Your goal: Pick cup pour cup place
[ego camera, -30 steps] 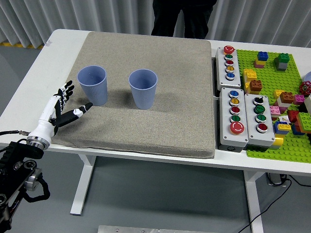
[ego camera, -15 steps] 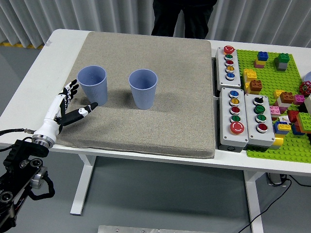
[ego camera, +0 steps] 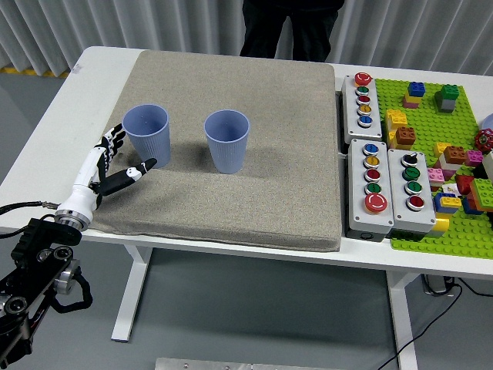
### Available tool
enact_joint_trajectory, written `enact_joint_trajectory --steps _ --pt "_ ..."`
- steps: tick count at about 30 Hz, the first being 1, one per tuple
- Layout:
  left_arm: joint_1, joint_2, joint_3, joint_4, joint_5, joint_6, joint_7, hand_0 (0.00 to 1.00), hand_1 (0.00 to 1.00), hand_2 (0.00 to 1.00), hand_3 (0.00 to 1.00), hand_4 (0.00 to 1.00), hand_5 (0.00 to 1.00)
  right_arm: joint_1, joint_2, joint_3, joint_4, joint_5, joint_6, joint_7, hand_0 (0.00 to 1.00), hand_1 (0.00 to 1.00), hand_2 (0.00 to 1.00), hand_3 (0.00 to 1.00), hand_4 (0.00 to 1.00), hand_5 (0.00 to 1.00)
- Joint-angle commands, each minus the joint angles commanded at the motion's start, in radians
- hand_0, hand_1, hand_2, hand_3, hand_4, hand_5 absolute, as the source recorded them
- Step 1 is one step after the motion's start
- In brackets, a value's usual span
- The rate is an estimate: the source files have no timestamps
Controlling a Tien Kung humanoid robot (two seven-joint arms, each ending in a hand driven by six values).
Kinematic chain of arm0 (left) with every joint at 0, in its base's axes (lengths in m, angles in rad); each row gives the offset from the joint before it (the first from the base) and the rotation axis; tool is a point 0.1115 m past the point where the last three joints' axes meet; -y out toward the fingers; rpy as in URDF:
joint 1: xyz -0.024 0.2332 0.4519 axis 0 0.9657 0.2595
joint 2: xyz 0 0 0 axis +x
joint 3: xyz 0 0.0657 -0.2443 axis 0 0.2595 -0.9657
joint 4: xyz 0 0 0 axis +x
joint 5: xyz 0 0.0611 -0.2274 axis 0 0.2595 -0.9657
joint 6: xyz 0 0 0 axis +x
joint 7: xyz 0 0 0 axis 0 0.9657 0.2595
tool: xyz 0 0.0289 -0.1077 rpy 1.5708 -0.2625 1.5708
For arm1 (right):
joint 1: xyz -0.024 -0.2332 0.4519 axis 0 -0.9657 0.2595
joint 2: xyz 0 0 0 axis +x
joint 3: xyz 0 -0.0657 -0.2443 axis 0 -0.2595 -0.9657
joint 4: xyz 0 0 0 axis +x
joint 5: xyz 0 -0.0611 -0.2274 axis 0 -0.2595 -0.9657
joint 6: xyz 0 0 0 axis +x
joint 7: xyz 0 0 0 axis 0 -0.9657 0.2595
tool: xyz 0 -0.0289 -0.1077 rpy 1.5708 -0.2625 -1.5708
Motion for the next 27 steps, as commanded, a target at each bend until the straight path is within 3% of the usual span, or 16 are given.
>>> enact_joint_trajectory --steps 9,17,27 --pt "-0.022 -0.012 0.008 0.024 -0.021 -0.001 -0.005 0.998 0.987 0.998 0.998 0.961 0.315 0.001 0.000 -0.002 0.000 0.007 -0.002 0.001 0.697 0.690 0.623 0.607 0.076 0.264" --pt "-0.054 -0.019 0.013 0.063 -0.122 -0.031 -0.023 0.987 0.972 0.998 0.998 0.957 0.312 0.001 0.000 -0.001 0.000 0.003 -0.001 0.001 0.697 0.690 0.624 0.608 0.077 0.264" --pt "-0.051 -0.022 0.017 0.064 -0.105 -0.036 -0.019 0.977 0.969 0.998 0.998 0.949 0.303 -0.004 0.000 0.000 0.000 -0.001 0.001 0.000 0.697 0.690 0.624 0.608 0.077 0.264"
